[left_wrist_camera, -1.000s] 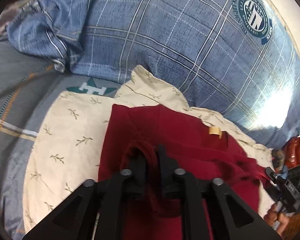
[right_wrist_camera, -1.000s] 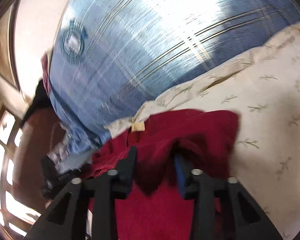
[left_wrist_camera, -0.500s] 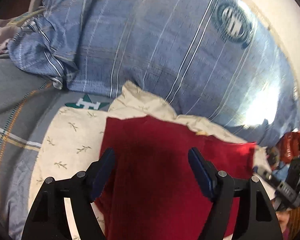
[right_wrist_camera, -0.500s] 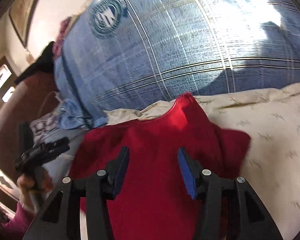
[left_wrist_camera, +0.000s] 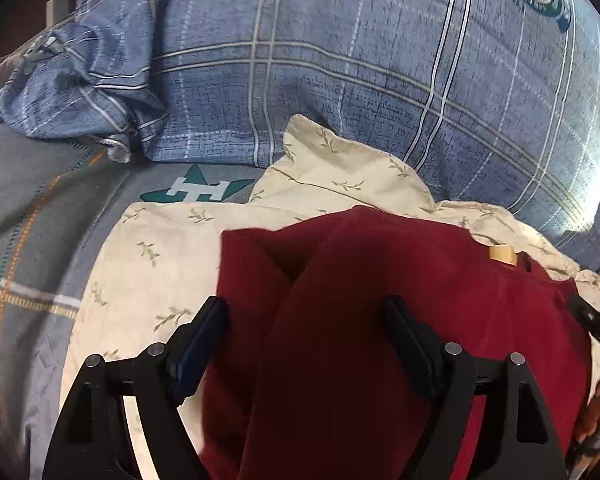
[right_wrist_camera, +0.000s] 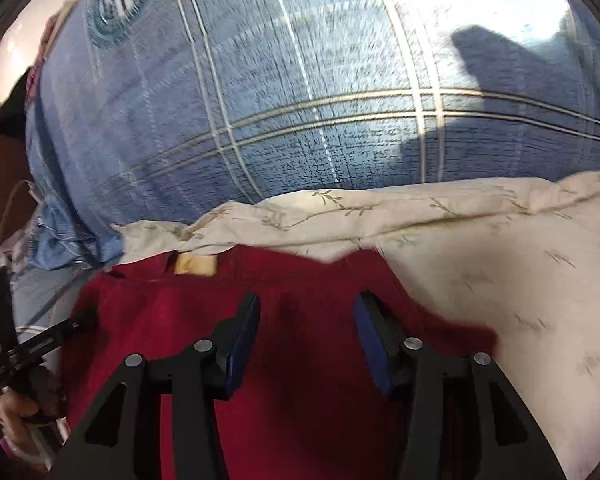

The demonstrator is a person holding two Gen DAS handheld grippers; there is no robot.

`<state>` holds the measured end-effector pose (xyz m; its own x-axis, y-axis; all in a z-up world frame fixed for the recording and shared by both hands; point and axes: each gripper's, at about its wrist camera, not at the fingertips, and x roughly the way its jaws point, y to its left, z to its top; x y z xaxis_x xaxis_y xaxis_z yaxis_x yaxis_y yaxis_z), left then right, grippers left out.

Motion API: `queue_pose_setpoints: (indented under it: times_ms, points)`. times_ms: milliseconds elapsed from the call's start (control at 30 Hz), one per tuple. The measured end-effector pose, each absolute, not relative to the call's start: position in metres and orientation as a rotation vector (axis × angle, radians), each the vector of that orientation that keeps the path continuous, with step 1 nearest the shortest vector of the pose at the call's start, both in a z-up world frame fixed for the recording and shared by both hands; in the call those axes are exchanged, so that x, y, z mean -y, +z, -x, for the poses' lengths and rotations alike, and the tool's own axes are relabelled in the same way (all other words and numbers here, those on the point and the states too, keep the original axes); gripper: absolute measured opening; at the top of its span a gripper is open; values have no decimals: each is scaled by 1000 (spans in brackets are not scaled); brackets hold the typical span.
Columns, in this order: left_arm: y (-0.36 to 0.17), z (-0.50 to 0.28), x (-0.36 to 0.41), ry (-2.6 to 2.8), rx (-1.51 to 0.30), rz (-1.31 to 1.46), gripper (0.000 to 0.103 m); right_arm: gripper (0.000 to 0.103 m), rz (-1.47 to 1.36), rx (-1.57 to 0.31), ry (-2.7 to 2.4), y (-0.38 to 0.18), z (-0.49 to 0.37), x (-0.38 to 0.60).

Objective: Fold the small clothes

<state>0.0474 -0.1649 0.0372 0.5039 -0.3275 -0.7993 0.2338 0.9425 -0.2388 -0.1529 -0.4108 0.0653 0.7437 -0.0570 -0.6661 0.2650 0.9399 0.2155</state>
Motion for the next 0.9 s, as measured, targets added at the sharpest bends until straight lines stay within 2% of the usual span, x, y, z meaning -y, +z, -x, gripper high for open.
queue_pose_setpoints:
  times_ms: [200, 333, 533, 667, 900]
  points:
    - [58, 5, 133, -360, -907, 80, 78, 53, -233, -683, -103, 79, 237, 378]
    - [59, 44, 117, -352, -897, 49, 78, 51, -212, -798, -146, 39, 236, 376]
    - [54, 77, 99, -316, -918, 73, 78, 54, -226, -771, -109, 71, 238, 349]
    - [47, 80, 91, -293, -909, 134, 78, 54, -151, -756, -38, 86, 218, 302]
    - [28, 65, 82, -347, -923, 190, 81, 50, -34, -794, 83, 75, 124, 217]
